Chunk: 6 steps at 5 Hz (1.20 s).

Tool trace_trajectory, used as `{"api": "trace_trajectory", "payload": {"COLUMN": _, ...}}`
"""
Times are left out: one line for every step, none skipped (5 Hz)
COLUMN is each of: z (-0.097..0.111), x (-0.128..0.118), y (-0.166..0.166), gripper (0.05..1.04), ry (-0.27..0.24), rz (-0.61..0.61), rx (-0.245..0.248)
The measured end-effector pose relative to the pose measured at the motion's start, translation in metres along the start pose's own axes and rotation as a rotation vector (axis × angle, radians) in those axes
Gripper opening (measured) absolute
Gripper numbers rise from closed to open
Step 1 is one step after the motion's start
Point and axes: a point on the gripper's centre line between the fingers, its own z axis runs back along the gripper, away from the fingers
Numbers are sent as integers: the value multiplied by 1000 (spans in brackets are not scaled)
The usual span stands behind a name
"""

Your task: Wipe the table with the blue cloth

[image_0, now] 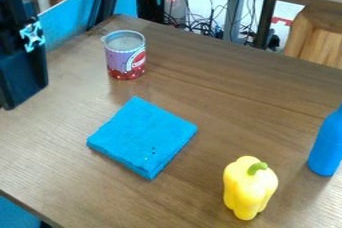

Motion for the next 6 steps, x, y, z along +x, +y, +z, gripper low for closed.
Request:
{"api": "trace_trajectory", "payload": {"z": -4, "x": 0, "y": 0, "gripper": 1000, "ry": 9, "rz": 11, "rx": 0}}
{"api": "trace_trajectory", "payload": {"z": -46, "x": 22, "y": 32, "gripper": 1000, "ry": 49, "rz": 148, "rx": -7}}
{"api": "trace_trajectory", "payload": {"z": -86, "x": 49, "y": 39, "gripper": 1000, "ry": 9, "rz": 221, "rx": -149}}
{"api": "trace_trajectory", "payload": {"z": -114, "x": 65, "y": 36, "gripper": 1000, "ry": -7, "rz": 243, "rx": -230}}
{"api": "trace_trajectory", "payload": {"z": -123, "x": 82, "y": 37, "gripper": 1000, "ry": -78, "rz": 221, "rx": -161}}
{"api": "trace_trajectory", "payload": {"z": -131, "x": 111, "y": 12, "gripper": 1000, "ry": -151, "rz": 104, "rx": -55}}
